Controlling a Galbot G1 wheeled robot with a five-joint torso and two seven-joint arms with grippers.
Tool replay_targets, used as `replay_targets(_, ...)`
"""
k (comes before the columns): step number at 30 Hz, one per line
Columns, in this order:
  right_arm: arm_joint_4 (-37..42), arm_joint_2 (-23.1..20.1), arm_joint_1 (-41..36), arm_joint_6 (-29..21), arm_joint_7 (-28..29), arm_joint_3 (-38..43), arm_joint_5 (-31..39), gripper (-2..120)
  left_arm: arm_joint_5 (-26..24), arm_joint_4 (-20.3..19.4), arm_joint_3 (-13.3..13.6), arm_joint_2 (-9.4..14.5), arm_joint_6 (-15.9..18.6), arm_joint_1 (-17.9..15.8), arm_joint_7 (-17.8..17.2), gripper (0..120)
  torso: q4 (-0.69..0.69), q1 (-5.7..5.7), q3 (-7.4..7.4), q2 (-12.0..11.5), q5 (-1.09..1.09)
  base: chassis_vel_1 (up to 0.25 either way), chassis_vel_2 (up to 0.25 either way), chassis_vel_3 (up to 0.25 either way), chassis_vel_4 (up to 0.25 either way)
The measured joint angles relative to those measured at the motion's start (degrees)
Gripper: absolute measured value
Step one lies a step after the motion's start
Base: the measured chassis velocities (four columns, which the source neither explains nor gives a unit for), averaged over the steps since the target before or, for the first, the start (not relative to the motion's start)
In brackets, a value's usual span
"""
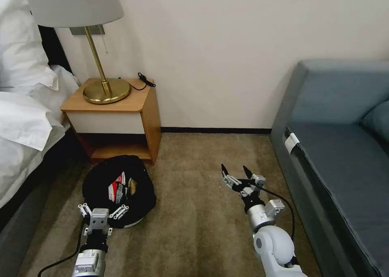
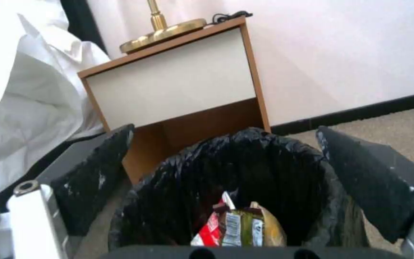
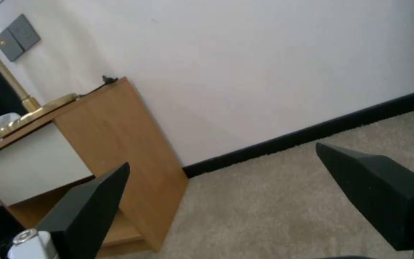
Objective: Pick up the trash bin, then pick up the garbage on the floor and place it into the trash bin.
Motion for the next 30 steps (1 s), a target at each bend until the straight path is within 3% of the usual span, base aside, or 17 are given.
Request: replay_targets(30, 0.0, 0.0, 0.0, 0.0, 0.0, 0.0, 0.0, 100, 0.0, 0.0, 0.0, 0.0, 0.0, 0.0, 0.0, 100, 0.0, 0.0, 0.0, 0.0, 0.0, 0.0, 0.0, 0.0, 0.0)
